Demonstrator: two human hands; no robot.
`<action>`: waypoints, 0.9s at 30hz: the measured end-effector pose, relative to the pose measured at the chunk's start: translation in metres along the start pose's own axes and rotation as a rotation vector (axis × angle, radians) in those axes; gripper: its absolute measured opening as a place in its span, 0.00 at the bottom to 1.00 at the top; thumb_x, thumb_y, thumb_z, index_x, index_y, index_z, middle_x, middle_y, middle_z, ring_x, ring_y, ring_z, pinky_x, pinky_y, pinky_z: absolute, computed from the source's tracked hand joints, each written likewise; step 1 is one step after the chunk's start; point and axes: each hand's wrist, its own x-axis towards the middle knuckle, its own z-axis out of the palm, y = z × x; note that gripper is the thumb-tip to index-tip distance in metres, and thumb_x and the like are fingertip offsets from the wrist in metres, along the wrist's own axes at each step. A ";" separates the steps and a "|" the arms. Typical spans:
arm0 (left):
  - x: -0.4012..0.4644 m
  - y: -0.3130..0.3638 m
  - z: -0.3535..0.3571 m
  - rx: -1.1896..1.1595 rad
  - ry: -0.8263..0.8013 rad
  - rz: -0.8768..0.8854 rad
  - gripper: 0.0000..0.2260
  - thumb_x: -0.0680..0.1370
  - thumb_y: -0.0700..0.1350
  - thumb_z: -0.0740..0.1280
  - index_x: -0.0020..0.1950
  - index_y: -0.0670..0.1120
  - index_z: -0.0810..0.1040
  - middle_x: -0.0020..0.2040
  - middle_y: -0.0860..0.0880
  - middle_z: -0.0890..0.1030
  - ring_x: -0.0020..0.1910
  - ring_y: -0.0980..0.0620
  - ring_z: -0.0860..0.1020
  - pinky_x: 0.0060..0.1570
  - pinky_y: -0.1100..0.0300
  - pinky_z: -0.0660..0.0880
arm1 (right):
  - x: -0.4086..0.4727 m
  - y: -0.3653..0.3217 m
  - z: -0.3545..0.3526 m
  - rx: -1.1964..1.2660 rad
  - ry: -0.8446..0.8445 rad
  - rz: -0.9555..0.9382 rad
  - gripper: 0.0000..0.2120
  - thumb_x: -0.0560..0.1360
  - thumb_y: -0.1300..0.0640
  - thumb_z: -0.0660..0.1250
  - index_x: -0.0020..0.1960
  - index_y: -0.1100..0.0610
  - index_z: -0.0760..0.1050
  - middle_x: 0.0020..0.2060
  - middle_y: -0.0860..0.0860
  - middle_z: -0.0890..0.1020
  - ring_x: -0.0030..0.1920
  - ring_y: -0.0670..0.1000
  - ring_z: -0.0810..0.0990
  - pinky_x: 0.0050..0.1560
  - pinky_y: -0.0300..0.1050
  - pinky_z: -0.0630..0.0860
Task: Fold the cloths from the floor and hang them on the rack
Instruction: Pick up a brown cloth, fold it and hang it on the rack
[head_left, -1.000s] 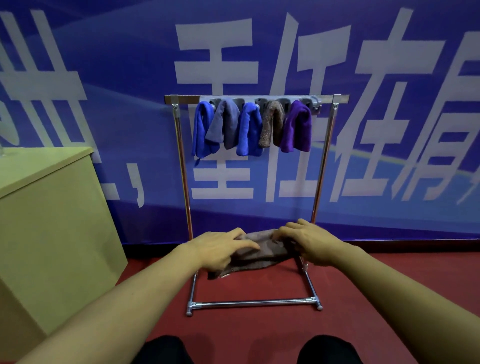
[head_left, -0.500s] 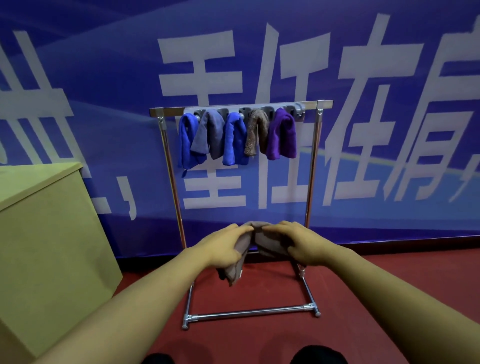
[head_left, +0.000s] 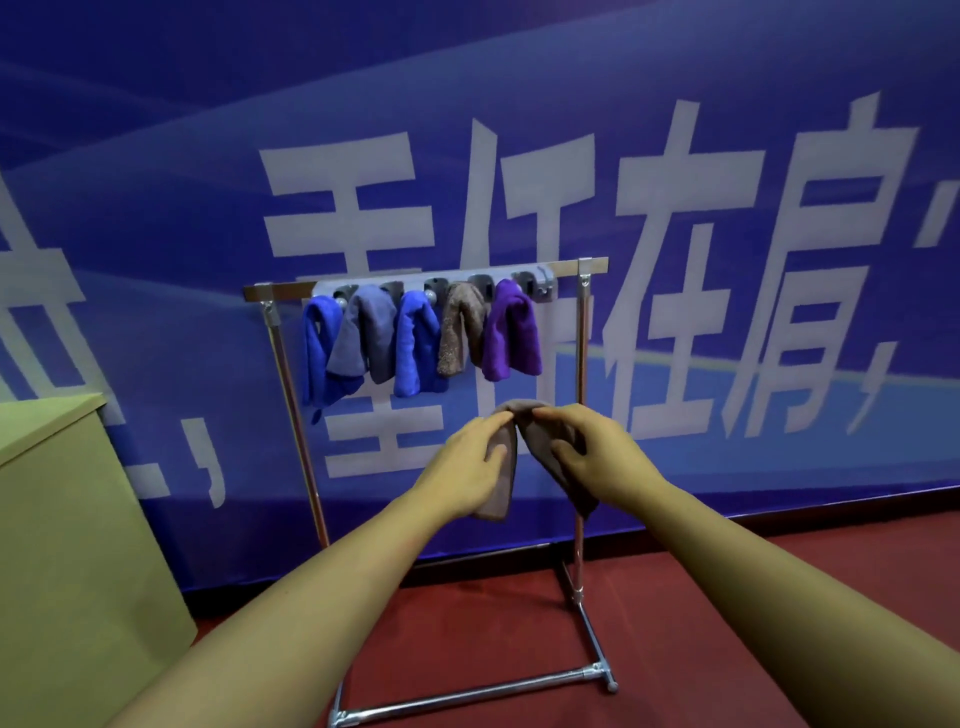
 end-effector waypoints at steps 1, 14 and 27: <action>0.009 0.007 0.000 -0.019 0.026 0.006 0.23 0.83 0.43 0.61 0.78 0.54 0.65 0.74 0.49 0.71 0.72 0.48 0.70 0.68 0.54 0.69 | 0.006 0.002 -0.007 -0.010 0.020 -0.009 0.22 0.77 0.62 0.65 0.68 0.47 0.74 0.60 0.44 0.79 0.59 0.50 0.78 0.59 0.48 0.76; 0.140 0.068 0.001 0.019 0.198 0.121 0.28 0.79 0.36 0.63 0.78 0.53 0.63 0.74 0.57 0.63 0.57 0.50 0.77 0.54 0.49 0.79 | 0.104 0.040 -0.059 -0.354 0.421 -0.146 0.17 0.76 0.62 0.70 0.65 0.54 0.78 0.60 0.51 0.79 0.51 0.56 0.82 0.38 0.49 0.82; 0.232 0.071 0.000 0.020 0.372 0.086 0.20 0.77 0.34 0.64 0.63 0.54 0.68 0.64 0.51 0.73 0.57 0.45 0.78 0.52 0.44 0.79 | 0.196 0.070 -0.056 -0.037 0.491 -0.036 0.19 0.77 0.68 0.61 0.62 0.49 0.73 0.56 0.49 0.82 0.55 0.50 0.80 0.50 0.50 0.81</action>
